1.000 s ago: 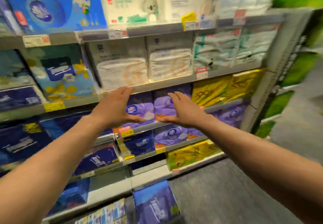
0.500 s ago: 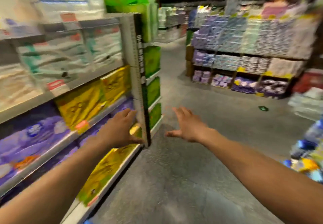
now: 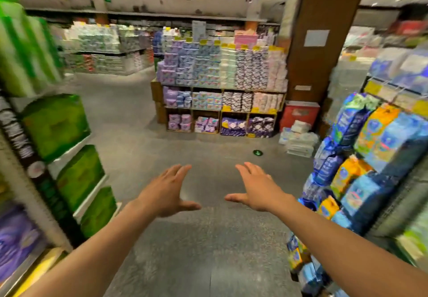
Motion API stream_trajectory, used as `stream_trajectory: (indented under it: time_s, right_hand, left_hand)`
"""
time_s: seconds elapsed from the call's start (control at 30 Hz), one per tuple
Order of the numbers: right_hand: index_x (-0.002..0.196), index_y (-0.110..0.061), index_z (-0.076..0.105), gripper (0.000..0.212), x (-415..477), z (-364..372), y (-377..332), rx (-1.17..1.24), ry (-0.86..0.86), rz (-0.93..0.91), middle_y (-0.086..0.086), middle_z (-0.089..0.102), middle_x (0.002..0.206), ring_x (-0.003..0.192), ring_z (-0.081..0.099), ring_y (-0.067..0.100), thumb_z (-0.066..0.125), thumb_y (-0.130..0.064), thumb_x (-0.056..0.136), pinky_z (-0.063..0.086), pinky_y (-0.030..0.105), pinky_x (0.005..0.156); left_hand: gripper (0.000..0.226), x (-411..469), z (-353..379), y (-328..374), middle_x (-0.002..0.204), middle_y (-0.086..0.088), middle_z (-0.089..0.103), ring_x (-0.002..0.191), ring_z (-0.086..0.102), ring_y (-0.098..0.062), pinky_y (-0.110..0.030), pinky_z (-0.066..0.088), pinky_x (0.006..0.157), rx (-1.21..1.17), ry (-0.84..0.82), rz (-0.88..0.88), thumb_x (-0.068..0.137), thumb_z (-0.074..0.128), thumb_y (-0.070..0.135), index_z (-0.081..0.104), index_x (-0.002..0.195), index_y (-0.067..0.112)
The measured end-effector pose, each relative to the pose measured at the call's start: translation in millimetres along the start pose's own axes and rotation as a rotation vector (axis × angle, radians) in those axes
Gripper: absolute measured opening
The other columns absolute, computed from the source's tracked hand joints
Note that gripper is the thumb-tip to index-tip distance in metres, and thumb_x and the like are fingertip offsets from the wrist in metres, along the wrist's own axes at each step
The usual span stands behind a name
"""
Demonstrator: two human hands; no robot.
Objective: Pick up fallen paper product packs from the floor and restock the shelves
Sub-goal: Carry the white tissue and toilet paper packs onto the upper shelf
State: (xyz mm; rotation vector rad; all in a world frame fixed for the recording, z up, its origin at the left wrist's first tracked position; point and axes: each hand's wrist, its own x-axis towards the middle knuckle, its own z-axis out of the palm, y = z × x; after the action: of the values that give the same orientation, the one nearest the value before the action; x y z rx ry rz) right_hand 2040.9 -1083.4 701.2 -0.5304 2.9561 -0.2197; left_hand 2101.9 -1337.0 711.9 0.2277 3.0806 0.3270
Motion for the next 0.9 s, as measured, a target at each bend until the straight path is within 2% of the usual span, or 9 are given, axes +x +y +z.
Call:
stream_trajectory:
  time_s: [0.13,0.17,0.3,0.4,0.53,0.73,0.9]
  right_hand:
    - [0.162,-0.020,0.010,0.110,87,2,51,-0.007,-0.023,0.091,0.007,0.007,0.169,0.155,0.010,0.029,0.055,-0.079,0.082,0.024,0.058,0.121]
    - [0.162,-0.019,0.010,0.110,112,1,62,-0.009,-0.018,0.108,0.007,0.007,0.170,0.156,0.009,0.029,0.055,-0.080,0.082,0.024,0.058,0.121]
    - [0.162,-0.019,0.011,0.110,211,-19,106,0.042,0.024,0.202,0.008,0.008,0.170,0.156,0.009,0.028,0.056,-0.079,0.082,0.023,0.059,0.121]
    - [0.162,-0.019,0.012,0.108,277,-38,142,0.072,0.035,0.276,0.007,0.008,0.170,0.156,0.009,0.027,0.057,-0.078,0.083,0.024,0.058,0.121]
    - [0.162,-0.019,0.013,0.108,353,-59,200,0.082,0.057,0.369,0.007,0.009,0.169,0.156,0.010,0.027,0.056,-0.078,0.083,0.025,0.056,0.121]
    - [0.163,-0.019,0.008,0.107,475,-62,323,0.034,0.026,0.467,0.009,0.004,0.170,0.156,0.006,0.031,0.051,-0.078,0.086,0.023,0.058,0.121]
    - [0.162,-0.018,0.009,0.107,598,-86,446,0.074,0.006,0.498,0.010,0.007,0.169,0.155,0.009,0.033,0.054,-0.078,0.085,0.025,0.061,0.120]
  left_hand:
    - [0.142,126,21,-12,0.166,-0.006,0.020,0.151,0.026,-0.024,-0.033,0.023,0.123,-0.025,-0.017,0.099,0.045,0.036,0.102,0.012,0.161,0.024]
    - [0.146,158,25,-16,0.167,-0.006,0.019,0.151,0.025,-0.024,-0.034,0.023,0.123,-0.032,-0.026,0.113,0.041,0.033,0.103,0.012,0.161,0.024]
    - [0.132,296,18,-27,0.167,-0.006,0.019,0.151,0.024,-0.024,-0.035,0.026,0.122,-0.044,-0.071,0.201,0.056,0.054,0.089,0.011,0.162,0.022]
    - [0.134,398,5,-25,0.167,-0.007,0.018,0.151,0.025,-0.026,-0.038,0.028,0.122,0.008,-0.112,0.267,0.054,0.053,0.090,0.010,0.162,0.023]
    - [0.126,527,0,-6,0.167,-0.007,0.018,0.151,0.025,-0.027,-0.042,0.030,0.120,0.064,-0.117,0.383,0.066,0.065,0.084,0.009,0.162,0.024]
    - [0.120,708,29,41,0.166,-0.008,0.018,0.151,0.024,-0.028,-0.044,0.029,0.121,0.158,-0.145,0.536,0.072,0.063,0.082,0.007,0.161,0.024]
    - [0.116,864,47,83,0.166,-0.007,0.019,0.149,0.027,-0.029,-0.043,0.031,0.119,0.145,-0.201,0.521,0.074,0.064,0.080,0.009,0.161,0.024]
